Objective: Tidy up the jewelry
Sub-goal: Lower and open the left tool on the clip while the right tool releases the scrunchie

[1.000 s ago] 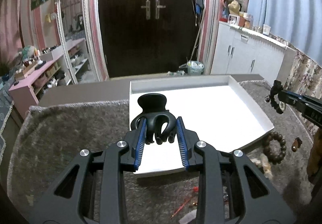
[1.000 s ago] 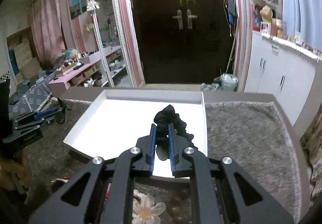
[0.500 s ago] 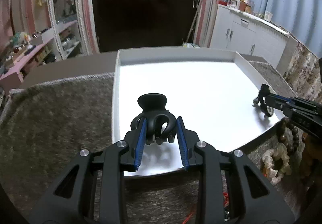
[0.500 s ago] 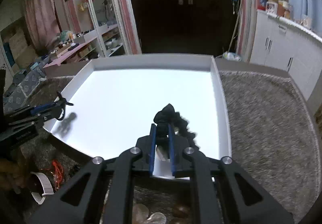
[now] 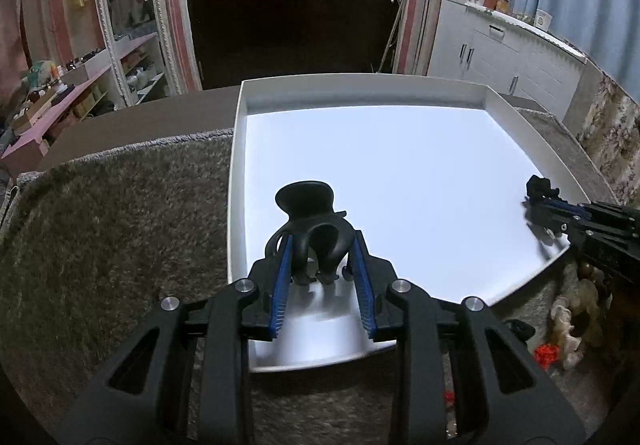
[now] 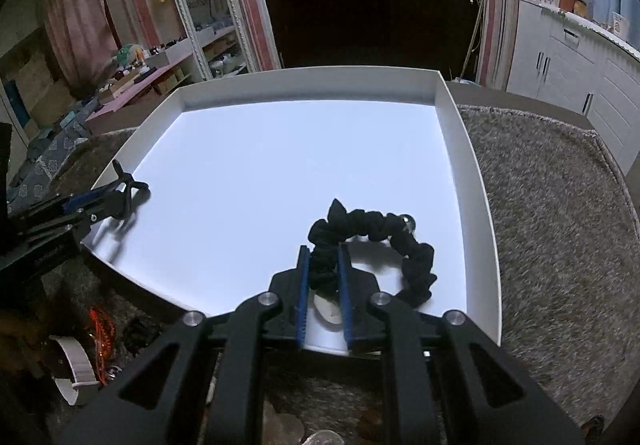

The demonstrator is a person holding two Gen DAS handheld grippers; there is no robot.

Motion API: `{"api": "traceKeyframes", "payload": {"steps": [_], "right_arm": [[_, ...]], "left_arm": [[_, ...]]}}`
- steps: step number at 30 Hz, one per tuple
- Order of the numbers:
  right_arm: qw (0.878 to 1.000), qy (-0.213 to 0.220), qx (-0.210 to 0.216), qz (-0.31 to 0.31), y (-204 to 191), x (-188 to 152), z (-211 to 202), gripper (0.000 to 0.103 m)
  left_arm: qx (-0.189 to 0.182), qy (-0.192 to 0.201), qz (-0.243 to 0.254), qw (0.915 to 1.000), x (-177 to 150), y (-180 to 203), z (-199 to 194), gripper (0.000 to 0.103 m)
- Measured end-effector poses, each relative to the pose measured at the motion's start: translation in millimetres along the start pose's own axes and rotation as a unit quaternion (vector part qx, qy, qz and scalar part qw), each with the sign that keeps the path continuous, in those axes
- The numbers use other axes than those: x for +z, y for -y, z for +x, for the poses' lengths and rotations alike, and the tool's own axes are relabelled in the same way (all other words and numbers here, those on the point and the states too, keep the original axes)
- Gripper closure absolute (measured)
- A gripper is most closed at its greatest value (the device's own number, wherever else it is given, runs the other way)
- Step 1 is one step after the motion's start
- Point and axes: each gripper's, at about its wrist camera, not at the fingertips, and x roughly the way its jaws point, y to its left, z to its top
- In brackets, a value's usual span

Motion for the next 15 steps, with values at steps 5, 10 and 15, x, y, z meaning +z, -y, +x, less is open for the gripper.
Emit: {"api": "traceKeyframes", "payload": {"steps": [5, 10, 15], "right_arm": [[1.000, 0.001, -0.004, 0.002, -3.9, 1.0, 5.1, 0.088], [1.000, 0.010, -0.005, 0.003, -4.9, -1.3, 1.3, 0.053], [1.000, 0.014, 0.005, 0.001, -7.9, 0.1, -2.5, 0.053]], "left_arm": [[0.008, 0.005, -0.002, 1.0000, 1.1, -4.9, 1.9, 0.074], [0.009, 0.006, 0.002, 0.9999, 0.6, -3.8, 0.7, 0.074], [0.003, 0.010, 0.002, 0.9999, -0.1, -5.3, -1.2, 0.074]]}}
